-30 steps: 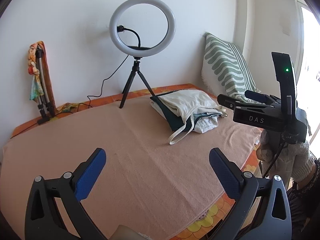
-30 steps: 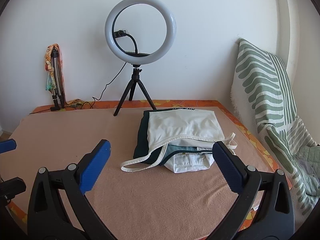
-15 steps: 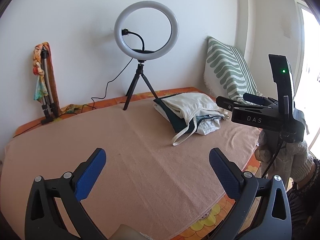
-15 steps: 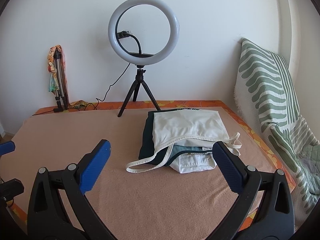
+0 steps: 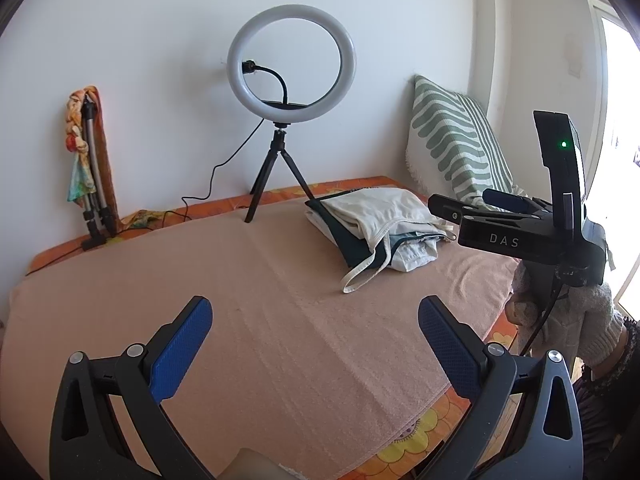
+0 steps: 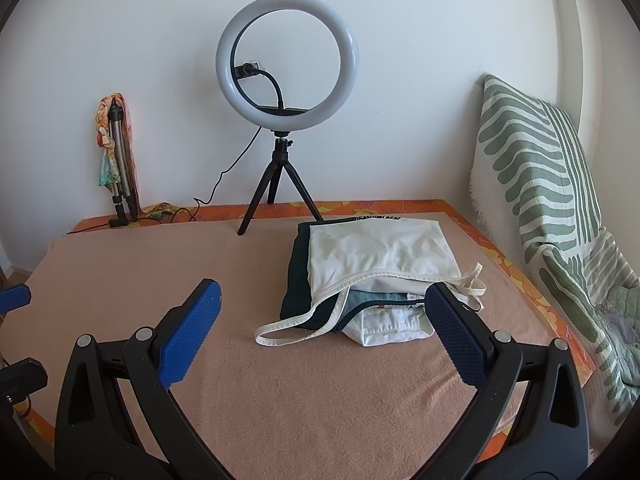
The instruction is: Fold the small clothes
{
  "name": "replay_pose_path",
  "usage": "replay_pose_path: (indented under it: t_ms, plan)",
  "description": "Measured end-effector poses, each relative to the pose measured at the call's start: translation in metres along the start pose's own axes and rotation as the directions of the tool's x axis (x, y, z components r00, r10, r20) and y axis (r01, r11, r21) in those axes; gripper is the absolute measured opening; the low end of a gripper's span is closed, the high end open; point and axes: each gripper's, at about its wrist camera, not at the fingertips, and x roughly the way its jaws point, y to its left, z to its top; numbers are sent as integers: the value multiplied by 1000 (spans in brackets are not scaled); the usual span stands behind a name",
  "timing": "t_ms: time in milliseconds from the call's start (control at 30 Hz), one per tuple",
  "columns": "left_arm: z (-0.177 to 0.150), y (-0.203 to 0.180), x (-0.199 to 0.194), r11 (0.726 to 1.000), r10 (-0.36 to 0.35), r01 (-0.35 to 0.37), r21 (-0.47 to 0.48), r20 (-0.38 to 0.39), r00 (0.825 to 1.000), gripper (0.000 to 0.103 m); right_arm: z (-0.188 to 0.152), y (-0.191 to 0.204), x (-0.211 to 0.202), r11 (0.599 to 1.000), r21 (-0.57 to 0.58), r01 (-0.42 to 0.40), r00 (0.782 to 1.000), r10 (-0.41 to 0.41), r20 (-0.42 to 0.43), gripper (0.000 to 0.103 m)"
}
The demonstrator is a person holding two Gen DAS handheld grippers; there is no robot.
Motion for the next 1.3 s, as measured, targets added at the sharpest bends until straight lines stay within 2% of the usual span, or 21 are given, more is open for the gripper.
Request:
replay_pose_path:
  t_ms: [1300]
  plan:
    - [1,0,-4,1000,-8,8,-6,1,1000,103,1,6,1,1000,-7,-17,1000,17,-3,103]
